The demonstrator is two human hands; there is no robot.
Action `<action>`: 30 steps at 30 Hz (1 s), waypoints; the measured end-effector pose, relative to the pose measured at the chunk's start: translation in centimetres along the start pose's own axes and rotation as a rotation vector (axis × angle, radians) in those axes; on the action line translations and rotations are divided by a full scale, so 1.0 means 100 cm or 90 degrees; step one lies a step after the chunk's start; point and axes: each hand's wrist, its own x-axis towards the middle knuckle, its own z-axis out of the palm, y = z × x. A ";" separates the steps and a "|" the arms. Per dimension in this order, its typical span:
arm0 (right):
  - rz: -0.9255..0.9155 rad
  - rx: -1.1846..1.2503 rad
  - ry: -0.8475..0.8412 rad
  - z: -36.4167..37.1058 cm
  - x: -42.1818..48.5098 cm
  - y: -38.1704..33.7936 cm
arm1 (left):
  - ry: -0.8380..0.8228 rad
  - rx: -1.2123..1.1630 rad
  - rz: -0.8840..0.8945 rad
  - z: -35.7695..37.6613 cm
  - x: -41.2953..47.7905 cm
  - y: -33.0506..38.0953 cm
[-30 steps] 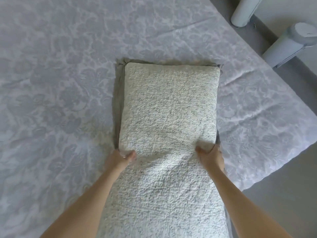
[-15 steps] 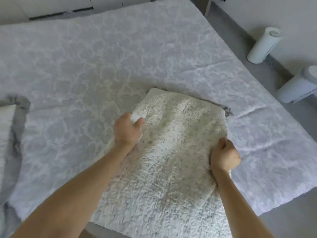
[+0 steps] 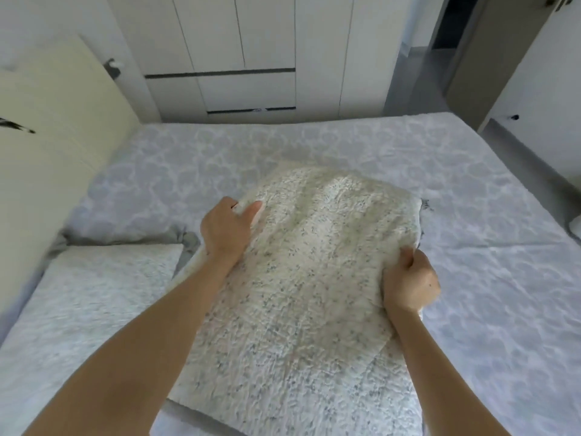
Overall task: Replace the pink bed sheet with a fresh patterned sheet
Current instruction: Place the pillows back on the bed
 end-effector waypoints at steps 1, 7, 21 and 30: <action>-0.016 0.011 -0.014 0.027 0.000 -0.028 | 0.016 0.003 -0.014 -0.012 0.029 -0.017; -0.088 0.078 -0.076 0.180 -0.018 -0.175 | 0.117 0.041 -0.090 -0.071 0.176 -0.122; -0.183 0.047 -0.470 0.407 -0.059 -0.452 | 0.109 0.212 -0.011 -0.210 0.436 -0.279; -0.427 -0.483 -0.758 0.431 -0.132 -0.330 | -0.333 0.485 -0.183 -0.113 0.278 -0.429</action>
